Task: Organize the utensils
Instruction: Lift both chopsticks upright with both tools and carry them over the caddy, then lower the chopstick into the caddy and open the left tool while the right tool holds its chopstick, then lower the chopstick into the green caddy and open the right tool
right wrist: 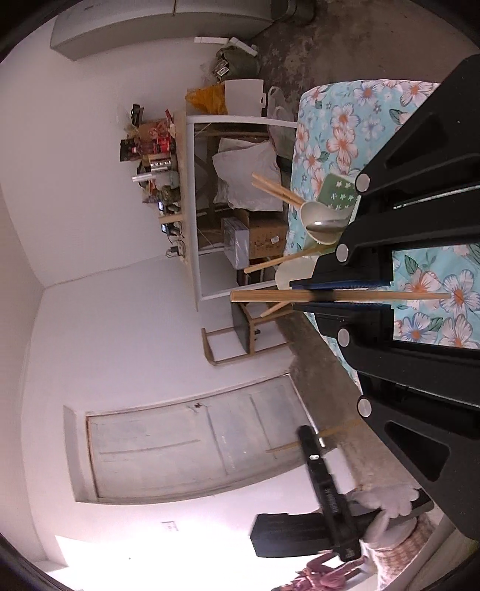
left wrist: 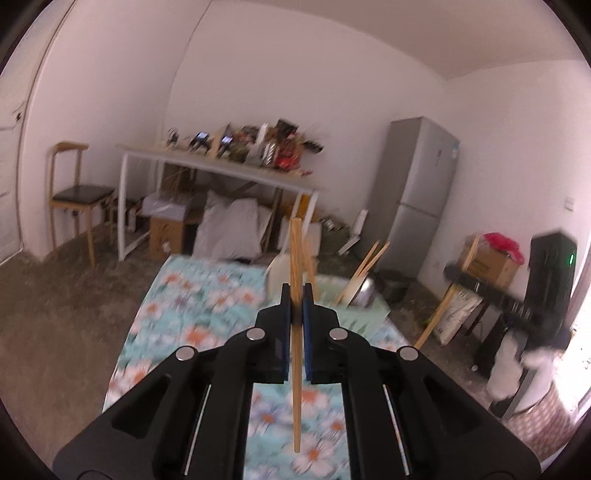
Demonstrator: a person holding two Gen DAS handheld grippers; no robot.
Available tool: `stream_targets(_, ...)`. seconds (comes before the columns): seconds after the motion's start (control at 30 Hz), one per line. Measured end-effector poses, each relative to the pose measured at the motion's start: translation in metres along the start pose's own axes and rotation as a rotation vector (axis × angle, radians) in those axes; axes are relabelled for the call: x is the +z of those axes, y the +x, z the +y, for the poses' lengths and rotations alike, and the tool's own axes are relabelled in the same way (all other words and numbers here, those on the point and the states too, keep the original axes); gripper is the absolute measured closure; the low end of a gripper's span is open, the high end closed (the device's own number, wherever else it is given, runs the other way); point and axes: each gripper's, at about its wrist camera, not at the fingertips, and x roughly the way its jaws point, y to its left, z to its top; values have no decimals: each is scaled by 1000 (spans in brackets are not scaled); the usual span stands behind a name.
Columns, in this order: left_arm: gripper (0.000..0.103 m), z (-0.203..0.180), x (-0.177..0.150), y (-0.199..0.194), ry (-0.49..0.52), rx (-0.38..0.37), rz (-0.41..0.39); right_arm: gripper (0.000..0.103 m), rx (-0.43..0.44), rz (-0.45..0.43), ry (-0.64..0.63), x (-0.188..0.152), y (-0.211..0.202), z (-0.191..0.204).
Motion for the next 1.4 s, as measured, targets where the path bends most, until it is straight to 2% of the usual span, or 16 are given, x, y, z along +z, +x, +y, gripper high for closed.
stream_targets(0.17,98,-20,50,7,15,-64,-116,97,0,-45,4,3,-18,-3)
stream_targets(0.3,98,-38,91,23,22,-99,-241,97,6,-70,6,8,-26,-4)
stream_targets(0.37,98,-44,101,38,21,-98,-258,97,14,-80,8,10,-29,-7)
stream_targets(0.53,98,-51,99,95,21,-44,-237,97,22,-87,18,12,-29,-13)
stream_targets(0.83,98,-38,62,179,-40,33,-114,97,17,-55,20,13,-20,-27)
stream_targets(0.87,96,-34,59,183,-50,36,-102,97,16,-51,22,13,-19,-28)
stream_targets(0.93,81,-28,57,184,-82,23,-83,97,17,-43,26,13,-18,-30)
stream_targets(0.97,69,-24,57,182,-95,18,-83,97,16,-40,27,13,-17,-30)
stream_targets(1.07,65,-21,62,168,-96,16,-112,97,14,-41,25,15,-14,-29)
stream_targets(1.23,50,-15,71,134,-93,25,-152,97,17,-46,10,22,-9,-24)
stream_targets(1.3,40,-15,73,122,-83,32,-153,97,26,-56,4,28,-8,-21)
stream_targets(1.4,33,-9,67,102,-66,35,-111,97,43,-78,-14,41,-7,-17)
